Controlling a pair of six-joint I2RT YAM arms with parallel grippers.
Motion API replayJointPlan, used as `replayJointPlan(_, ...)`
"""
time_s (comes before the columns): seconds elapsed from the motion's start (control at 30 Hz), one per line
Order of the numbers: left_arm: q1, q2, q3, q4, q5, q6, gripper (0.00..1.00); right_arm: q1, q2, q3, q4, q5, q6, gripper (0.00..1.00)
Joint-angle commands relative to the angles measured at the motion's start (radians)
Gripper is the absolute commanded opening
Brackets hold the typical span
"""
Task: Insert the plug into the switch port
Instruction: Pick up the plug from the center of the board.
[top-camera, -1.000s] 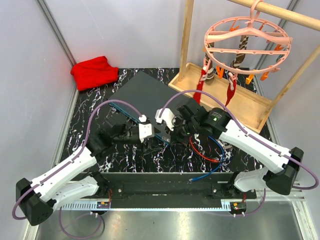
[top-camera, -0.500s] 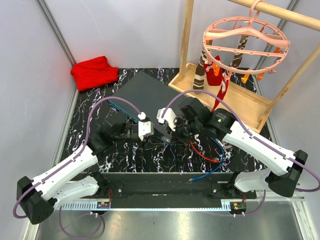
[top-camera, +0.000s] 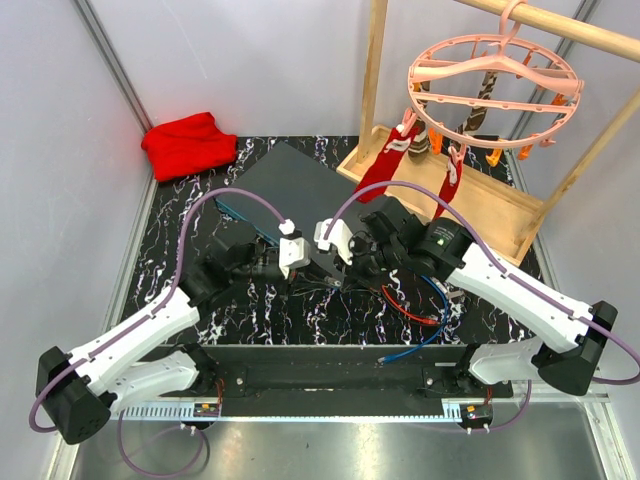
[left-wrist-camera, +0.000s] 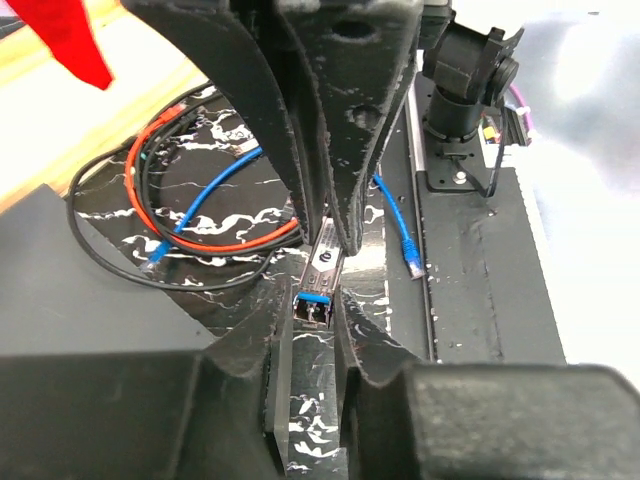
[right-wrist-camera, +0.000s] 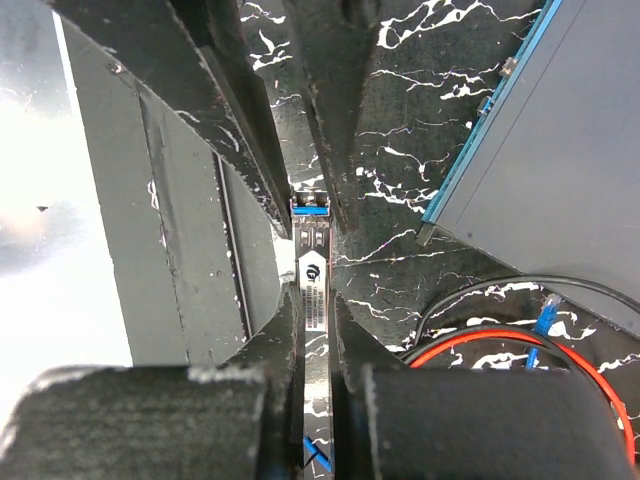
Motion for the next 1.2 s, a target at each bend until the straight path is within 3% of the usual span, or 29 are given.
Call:
replayJointPlan(0.0, -0.005, 0.005, 0.036, 0.080, 0.049, -0.027, 0.00, 0.009, -0.026, -0.001, 0.071, -0.001, 0.002, 0.04)
replayJointPlan(0.1, -0.005, -0.009, 0.016, 0.086, 0.017, -0.041, 0.00, 0.009, -0.029, -0.006, 0.097, 0.017, 0.037, 0.15)
replayJointPlan(0.2, -0.005, -0.049, -0.036, 0.126, -0.081, -0.068, 0.00, 0.006, -0.038, -0.030, 0.166, 0.098, 0.123, 0.43)
replayJointPlan(0.3, -0.005, -0.110, -0.129, 0.216, -0.222, -0.124, 0.00, -0.026, -0.049, -0.058, 0.248, 0.082, 0.225, 0.62)
replayJointPlan(0.4, -0.005, -0.178, -0.241, 0.337, -0.352, -0.193, 0.00, -0.074, -0.059, -0.097, 0.369, 0.017, 0.380, 0.71)
replayJointPlan(0.7, -0.008, -0.265, -0.419, 0.569, -0.577, -0.306, 0.00, -0.195, -0.108, -0.338, 0.775, 0.065, 0.954, 0.76)
replayJointPlan(0.87, -0.010, -0.245, -0.436, 0.650, -0.626, -0.329, 0.00, -0.216, -0.110, -0.433, 0.865, 0.100, 1.128, 0.77)
replayJointPlan(1.0, -0.013, -0.219, -0.433, 0.690, -0.641, -0.337, 0.00, -0.241, -0.115, -0.515, 1.044, 0.097, 1.311, 0.77)
replayJointPlan(1.17, -0.017, -0.185, -0.424, 0.741, -0.661, -0.346, 0.00, -0.249, -0.095, -0.552, 1.146, 0.083, 1.408, 0.77)
